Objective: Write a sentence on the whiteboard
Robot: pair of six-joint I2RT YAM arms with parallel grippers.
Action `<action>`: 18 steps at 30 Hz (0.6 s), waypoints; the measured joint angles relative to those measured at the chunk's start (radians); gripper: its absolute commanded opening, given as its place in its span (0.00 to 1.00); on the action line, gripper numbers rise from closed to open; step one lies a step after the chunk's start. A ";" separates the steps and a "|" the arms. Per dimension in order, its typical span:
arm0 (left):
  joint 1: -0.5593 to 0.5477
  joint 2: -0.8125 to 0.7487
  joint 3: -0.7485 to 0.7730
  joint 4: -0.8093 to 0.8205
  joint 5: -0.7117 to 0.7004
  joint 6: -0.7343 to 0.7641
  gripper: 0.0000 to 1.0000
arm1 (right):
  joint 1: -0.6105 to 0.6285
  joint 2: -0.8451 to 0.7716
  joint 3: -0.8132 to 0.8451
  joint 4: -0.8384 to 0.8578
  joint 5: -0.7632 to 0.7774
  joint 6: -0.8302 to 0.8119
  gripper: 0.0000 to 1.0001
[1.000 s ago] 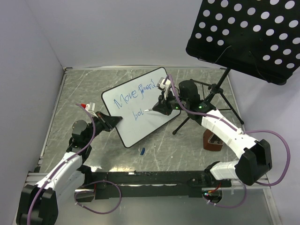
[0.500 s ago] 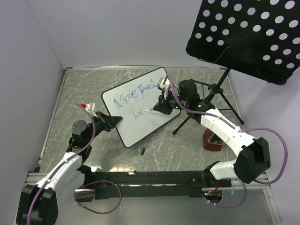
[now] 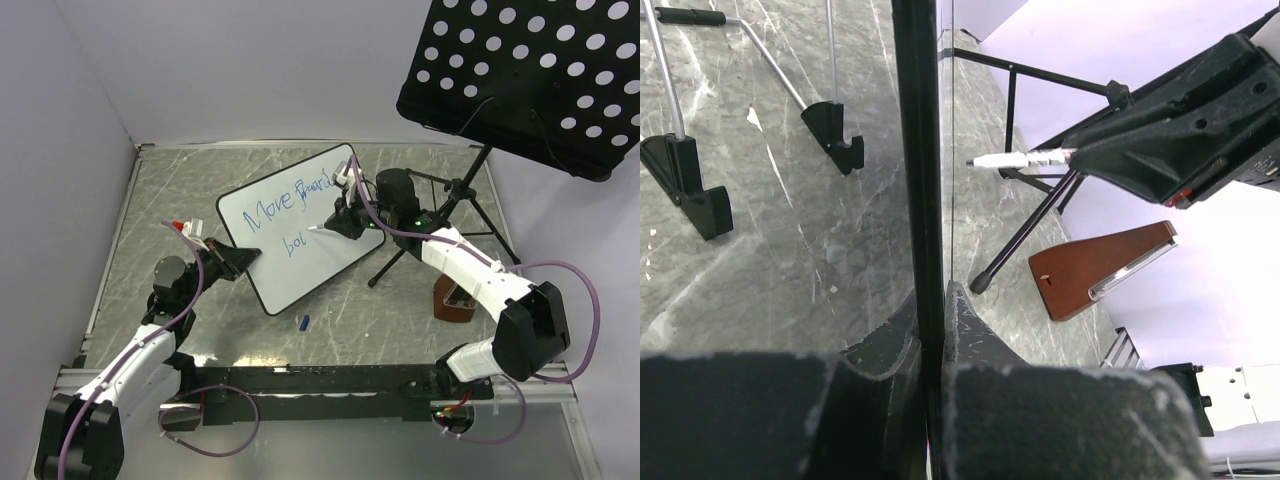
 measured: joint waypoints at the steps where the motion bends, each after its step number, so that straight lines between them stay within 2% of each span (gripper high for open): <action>1: 0.000 0.000 0.000 0.000 0.000 0.000 0.01 | 0.000 0.001 0.001 0.007 0.006 0.004 0.00; 18: 0.000 0.001 0.000 -0.006 -0.005 -0.004 0.01 | 0.002 0.045 0.010 0.044 0.056 0.048 0.00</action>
